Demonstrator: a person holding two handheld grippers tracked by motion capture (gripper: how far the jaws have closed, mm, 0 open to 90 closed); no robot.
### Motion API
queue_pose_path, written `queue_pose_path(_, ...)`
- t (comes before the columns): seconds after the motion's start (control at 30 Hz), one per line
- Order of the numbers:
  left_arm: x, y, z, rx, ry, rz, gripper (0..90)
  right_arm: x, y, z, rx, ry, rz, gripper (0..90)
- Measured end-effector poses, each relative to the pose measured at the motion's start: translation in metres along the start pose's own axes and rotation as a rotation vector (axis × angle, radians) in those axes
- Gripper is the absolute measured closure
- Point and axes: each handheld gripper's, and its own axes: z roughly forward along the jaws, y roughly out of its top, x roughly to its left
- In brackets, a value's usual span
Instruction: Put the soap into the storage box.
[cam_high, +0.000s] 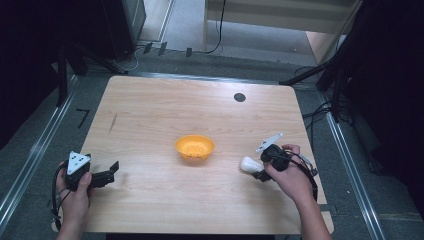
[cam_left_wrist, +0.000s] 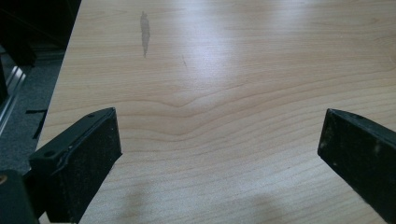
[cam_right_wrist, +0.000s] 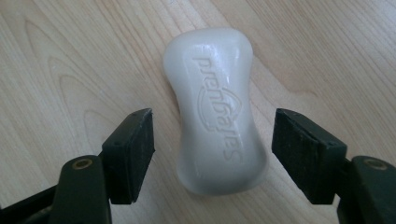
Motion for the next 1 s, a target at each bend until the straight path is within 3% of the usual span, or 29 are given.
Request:
queue_pose_path(0.27,0.000,0.000,0.000,0.002,-0.003,-0.001,0.0,-0.001,0.008,0.010,0.037,-0.009,-0.009,34.4)
queue_pose_path(0.37,0.000,0.000,0.000,0.008,-0.003,0.004,0.0,-0.002,0.008,0.014,0.063,-0.025,-0.005,42.5)
queue_pose_path(0.47,0.000,0.000,0.000,0.010,-0.003,-0.002,0.0,0.000,0.008,0.018,0.073,-0.030,-0.007,45.2)
queue_pose_path(0.8,0.000,0.000,0.000,0.008,-0.002,0.002,0.0,0.002,0.008,0.021,0.078,-0.049,-0.043,46.3)
queue_pose_path(1.0,0.000,0.000,0.000,0.010,-0.003,-0.003,0.0,-0.001,0.008,0.023,0.080,-0.025,-0.039,46.5)
